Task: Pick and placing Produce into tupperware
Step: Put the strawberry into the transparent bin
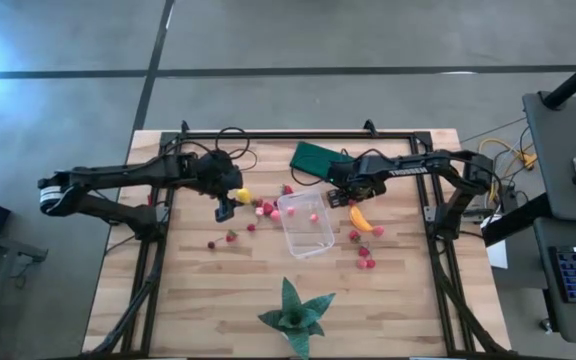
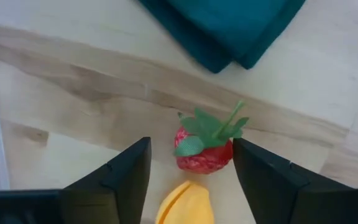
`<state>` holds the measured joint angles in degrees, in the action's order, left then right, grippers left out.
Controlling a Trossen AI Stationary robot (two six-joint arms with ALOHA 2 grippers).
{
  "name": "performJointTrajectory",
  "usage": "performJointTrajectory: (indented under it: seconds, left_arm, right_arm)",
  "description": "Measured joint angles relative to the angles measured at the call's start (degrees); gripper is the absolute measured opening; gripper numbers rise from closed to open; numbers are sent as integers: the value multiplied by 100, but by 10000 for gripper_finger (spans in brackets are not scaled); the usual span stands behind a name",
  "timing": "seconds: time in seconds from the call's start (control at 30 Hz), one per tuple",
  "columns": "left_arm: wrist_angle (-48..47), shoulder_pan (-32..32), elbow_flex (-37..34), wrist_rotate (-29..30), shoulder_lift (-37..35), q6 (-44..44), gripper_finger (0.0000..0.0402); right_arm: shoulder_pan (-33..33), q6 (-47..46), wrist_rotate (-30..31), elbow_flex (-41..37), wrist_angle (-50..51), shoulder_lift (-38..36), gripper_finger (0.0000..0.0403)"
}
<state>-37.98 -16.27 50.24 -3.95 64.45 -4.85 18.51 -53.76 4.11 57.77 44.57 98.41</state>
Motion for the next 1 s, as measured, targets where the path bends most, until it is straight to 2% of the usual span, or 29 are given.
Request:
performJointTrajectory:
  seconds: [0.53, 0.7, 1.0]
  left_arm:
    - [-2, 0, -4, 28, 0, -60, 244]
    - [-49, 0, -7, 33, -13, -295, 244]
    - [-43, 0, -300, 44, -418, -298, 244]
  right_arm:
    - [1, 22, -1, -150, -75, -5, 120]
    - [-125, 211, -136, -12, -175, -125, 122]
    - [-752, 298, -126, 935, 135, -866, 124]
